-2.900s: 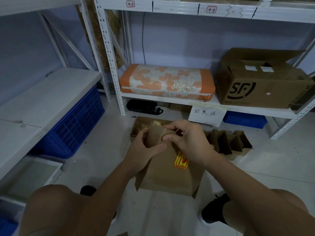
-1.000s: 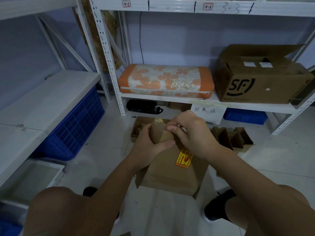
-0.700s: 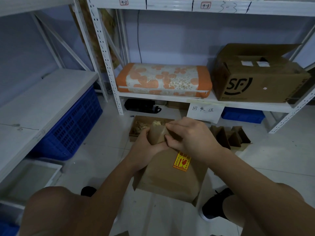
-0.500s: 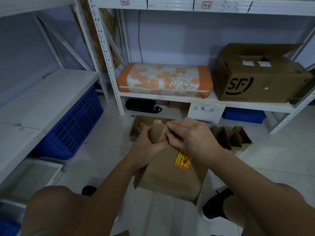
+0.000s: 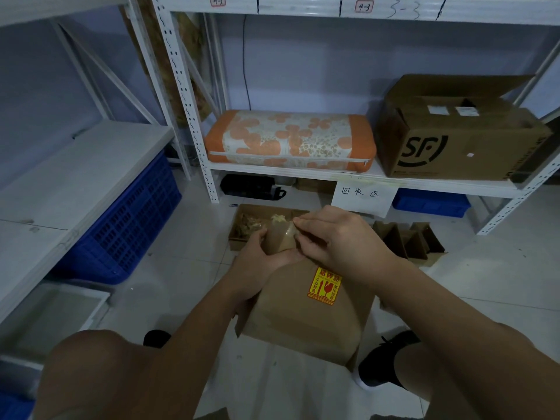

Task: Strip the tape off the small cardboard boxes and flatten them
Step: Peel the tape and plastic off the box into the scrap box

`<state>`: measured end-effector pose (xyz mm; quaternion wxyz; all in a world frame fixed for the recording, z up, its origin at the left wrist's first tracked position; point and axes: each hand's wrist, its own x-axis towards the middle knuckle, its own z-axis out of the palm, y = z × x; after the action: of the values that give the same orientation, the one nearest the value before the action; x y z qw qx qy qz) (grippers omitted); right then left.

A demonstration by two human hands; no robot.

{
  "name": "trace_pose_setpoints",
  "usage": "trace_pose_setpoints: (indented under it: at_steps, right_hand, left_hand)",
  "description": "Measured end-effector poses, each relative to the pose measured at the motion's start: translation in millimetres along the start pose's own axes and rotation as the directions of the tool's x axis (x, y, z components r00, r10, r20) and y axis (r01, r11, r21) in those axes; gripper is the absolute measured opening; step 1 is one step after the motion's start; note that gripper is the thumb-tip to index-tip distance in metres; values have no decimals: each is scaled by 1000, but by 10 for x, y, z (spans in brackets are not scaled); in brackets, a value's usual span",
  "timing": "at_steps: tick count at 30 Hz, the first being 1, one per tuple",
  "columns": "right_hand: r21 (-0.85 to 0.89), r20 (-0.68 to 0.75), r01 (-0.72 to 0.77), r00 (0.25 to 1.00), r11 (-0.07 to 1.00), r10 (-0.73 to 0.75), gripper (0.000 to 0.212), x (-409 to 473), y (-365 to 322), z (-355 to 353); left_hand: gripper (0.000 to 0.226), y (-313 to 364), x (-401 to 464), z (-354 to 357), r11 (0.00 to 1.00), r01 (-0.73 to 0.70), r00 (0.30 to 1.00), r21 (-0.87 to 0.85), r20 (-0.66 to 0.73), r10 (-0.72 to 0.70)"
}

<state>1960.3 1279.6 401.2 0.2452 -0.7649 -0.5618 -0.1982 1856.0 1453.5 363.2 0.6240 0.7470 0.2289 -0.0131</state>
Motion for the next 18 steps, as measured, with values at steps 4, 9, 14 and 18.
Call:
trace_pose_setpoints:
  at_steps: [4,9,14,18]
  right_hand:
    - [-6,2,15,1000,1000,-15,27,-31,-8,22]
    - [4,-52,15,999,1000,-15,26,46,-33,24]
    - [21,47,5,999,1000,-6,36,31,-21,-2]
    - [-19,18,9,1000,1000,-9,33,47,-23,10]
  left_hand:
    - [117,-30,-20,-20,999,13,999,-38,41,-12]
    - [118,-23,-7,-7,997,20,999,-68,49,-17]
    - [120,-15,0,-73,998,6,999,-60,48,-3]
    - [119,22,19,-73,999,-20,1000,-35,19,20]
